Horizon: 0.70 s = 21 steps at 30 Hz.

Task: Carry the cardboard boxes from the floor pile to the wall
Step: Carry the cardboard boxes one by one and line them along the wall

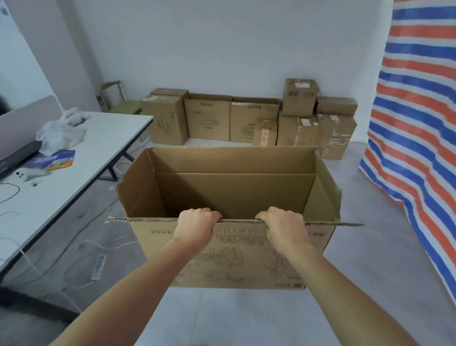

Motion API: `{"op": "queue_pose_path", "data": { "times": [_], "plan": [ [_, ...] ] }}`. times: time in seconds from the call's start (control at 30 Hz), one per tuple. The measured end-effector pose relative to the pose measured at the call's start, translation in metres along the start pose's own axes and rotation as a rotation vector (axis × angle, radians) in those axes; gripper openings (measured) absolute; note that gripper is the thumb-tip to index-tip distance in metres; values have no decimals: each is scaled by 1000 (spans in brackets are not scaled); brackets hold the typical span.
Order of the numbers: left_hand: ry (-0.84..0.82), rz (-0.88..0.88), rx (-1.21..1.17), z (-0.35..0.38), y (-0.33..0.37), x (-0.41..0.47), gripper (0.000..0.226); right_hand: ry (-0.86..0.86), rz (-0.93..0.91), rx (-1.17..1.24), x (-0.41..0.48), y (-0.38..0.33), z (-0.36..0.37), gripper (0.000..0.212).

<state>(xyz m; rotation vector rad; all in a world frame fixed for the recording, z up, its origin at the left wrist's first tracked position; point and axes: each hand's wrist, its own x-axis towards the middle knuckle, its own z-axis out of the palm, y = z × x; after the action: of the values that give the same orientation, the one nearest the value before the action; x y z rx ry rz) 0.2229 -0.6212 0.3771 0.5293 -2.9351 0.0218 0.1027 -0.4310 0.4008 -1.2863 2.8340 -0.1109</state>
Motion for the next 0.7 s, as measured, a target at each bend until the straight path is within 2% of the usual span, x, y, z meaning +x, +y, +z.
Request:
{"op": "queue_pose_path", "data": {
  "times": [0.37, 0.47, 0.7],
  "plan": [
    [-40, 39, -6, 77, -155, 315, 34, -55, 65, -22, 344, 14, 18, 61],
    [-47, 69, -3, 85, -174, 382, 33, -71, 86, -28, 406, 27, 15, 65],
    [-84, 82, 67, 146, -219, 591, 32, -68, 102, -6, 611, 89, 44, 66]
  ]
}}
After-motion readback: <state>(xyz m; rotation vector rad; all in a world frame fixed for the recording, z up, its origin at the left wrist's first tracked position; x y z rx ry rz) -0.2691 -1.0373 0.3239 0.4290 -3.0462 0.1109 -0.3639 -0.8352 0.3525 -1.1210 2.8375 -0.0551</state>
